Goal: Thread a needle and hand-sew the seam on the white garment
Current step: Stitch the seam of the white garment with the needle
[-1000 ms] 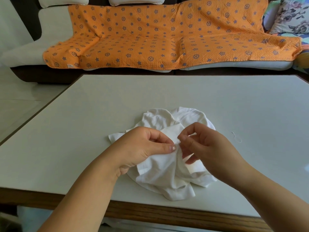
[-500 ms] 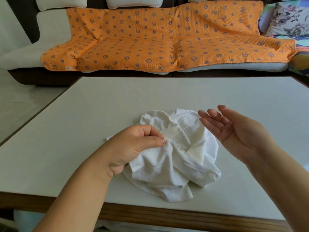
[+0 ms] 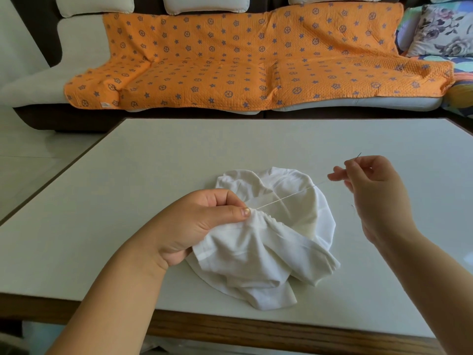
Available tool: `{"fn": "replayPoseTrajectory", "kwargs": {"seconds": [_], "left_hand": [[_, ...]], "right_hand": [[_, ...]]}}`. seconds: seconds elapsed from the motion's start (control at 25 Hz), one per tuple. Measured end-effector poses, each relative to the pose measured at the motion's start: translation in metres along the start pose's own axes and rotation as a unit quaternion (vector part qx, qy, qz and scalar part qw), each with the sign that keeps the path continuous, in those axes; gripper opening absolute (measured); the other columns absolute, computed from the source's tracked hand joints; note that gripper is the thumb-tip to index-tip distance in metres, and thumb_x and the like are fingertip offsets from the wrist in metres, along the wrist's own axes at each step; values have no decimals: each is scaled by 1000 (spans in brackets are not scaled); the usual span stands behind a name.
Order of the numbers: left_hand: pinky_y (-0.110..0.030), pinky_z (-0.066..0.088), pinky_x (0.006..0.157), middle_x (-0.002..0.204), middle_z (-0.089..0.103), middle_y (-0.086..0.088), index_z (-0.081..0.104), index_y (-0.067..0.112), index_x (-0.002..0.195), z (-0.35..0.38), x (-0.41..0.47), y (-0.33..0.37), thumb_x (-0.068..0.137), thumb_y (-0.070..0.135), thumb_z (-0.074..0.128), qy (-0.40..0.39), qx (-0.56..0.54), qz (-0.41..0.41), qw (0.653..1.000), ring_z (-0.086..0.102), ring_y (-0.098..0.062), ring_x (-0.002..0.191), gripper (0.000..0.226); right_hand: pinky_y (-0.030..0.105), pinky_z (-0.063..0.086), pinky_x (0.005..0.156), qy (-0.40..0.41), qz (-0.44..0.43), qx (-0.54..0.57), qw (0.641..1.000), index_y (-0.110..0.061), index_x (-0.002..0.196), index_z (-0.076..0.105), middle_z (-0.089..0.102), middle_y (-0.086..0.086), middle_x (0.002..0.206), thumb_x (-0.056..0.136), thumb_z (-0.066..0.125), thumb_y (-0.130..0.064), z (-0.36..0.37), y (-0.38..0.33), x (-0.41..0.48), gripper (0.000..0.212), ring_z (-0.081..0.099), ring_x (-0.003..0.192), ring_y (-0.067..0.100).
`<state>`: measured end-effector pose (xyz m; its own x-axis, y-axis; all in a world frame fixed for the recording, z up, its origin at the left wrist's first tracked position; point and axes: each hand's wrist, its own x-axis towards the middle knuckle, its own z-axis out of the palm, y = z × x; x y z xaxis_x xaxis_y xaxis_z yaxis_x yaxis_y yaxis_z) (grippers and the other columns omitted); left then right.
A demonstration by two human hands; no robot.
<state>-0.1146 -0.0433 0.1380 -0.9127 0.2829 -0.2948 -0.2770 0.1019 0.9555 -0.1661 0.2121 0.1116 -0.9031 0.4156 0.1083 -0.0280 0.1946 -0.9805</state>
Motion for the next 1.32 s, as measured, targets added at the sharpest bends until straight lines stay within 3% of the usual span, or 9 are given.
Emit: {"fn": "replayPoseTrajectory", "kwargs": {"seconds": [0.16, 0.28, 0.36, 0.48, 0.64, 0.8, 1.04, 1.2, 1.32], "left_hand": [[-25, 46, 78, 80, 70, 3, 72, 23, 74, 1, 2, -1, 71, 21, 83, 3, 21, 13, 1000, 65, -8, 78, 12], [-23, 45, 82, 82, 71, 4, 74, 21, 79, 4, 4, -1, 68, 26, 75, 12, 12, 30, 999, 66, -5, 81, 12], [-19, 44, 82, 84, 72, 5, 74, 20, 83, 6, 5, -2, 66, 28, 74, 19, 19, 43, 999, 66, -3, 83, 18], [-15, 45, 84, 87, 75, 4, 76, 18, 87, 7, 7, -1, 64, 30, 76, 22, 59, 45, 997, 69, -3, 86, 25], [-15, 51, 84, 90, 77, -1, 79, 23, 91, 11, 10, 6, 67, 31, 81, -8, 160, 27, 987, 71, -8, 90, 26], [-8, 47, 72, 79, 74, 14, 77, 26, 84, 21, 21, 5, 81, 24, 77, 25, 187, 51, 981, 67, 3, 78, 3], [-8, 45, 64, 72, 68, 13, 69, 17, 87, 30, 28, -8, 93, 15, 63, 52, 86, 67, 993, 62, 3, 69, 9], [-15, 50, 82, 85, 72, 6, 72, 16, 93, 30, 27, -8, 87, 20, 68, 41, 38, 63, 996, 66, -3, 86, 7], [-10, 50, 81, 95, 76, 4, 76, 19, 92, 30, 25, -6, 75, 27, 76, 44, 42, 55, 997, 69, -2, 91, 19]], "right_hand": [[34, 55, 87, -121, -21, -15, 992, -19, 91, 56, 75, -6, 78, 100, 51, -20, 10, -14, -32, 10, 71, 84, 10], [14, 47, 73, -237, -88, -80, 964, -23, 87, 56, 70, -17, 79, 98, 53, -20, 23, -17, -68, 12, 64, 76, -4], [9, 42, 66, -260, -123, -120, 950, -25, 88, 53, 64, -15, 76, 98, 52, -22, 28, -15, -80, 11, 58, 72, -4], [17, 45, 65, -229, -195, -191, 934, -30, 86, 44, 61, -9, 74, 99, 46, -23, 22, -19, -76, 15, 57, 74, 6], [41, 50, 63, -170, -269, -286, 904, -26, 97, 43, 61, -5, 72, 99, 39, -28, 1, -32, -61, 5, 59, 66, 21], [43, 51, 63, -159, -281, -318, 892, -24, 99, 43, 62, -4, 76, 97, 35, -31, -2, -26, -55, 10, 60, 68, 27], [39, 49, 67, -135, -235, -248, 930, -26, 98, 45, 62, -9, 77, 100, 45, -27, 5, -10, -49, 2, 62, 73, 22], [36, 47, 64, -130, -243, -222, 935, -27, 99, 45, 57, -14, 73, 99, 46, -29, 9, -10, -49, 2, 60, 69, 18], [36, 48, 65, -123, -251, -220, 935, -25, 101, 47, 56, -15, 72, 98, 46, -29, 9, -10, -49, 5, 62, 73, 19]]}}
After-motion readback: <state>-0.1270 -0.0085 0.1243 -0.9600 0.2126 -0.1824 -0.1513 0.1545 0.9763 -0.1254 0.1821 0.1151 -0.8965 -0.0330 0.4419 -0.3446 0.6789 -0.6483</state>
